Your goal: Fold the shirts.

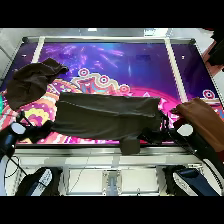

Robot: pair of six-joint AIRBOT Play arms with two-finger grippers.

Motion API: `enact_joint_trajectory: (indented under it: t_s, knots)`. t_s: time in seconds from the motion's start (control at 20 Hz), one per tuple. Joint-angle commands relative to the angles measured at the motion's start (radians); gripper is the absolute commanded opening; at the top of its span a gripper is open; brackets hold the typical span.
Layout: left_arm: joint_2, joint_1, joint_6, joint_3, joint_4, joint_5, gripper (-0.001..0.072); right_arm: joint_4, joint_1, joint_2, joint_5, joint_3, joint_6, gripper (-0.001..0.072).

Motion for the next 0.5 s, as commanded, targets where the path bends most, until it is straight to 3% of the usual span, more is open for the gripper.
enact_joint_trajectory:
  t_s: [0.0, 0.2, 0.3, 0.45]
  knots:
    - [0.004, 0.0, 0.098, 0.173, 0.006, 0.013, 0.0008, -0.129, 0.0, 0.024, 0.085, 0.122, -0.01, 0.0026]
    - [0.003, -0.003, 0.18, 0.36, -0.02, 0.014, 0.0007, -0.303, 0.0, 0.024, 0.028, 0.29, 0.037, 0.0024]
    - [-0.013, -0.031, 0.256, 0.401, -0.079, 0.019, 0.0007, -0.307, 0.0, -0.008, -0.049, 0.339, 0.034, 0.0024]
    - [-0.105, -0.149, 0.262, 0.462, -0.059, 0.118, 0.0007, -0.303, 0.0, -0.153, -0.084, 0.432, -0.018, 0.0024]
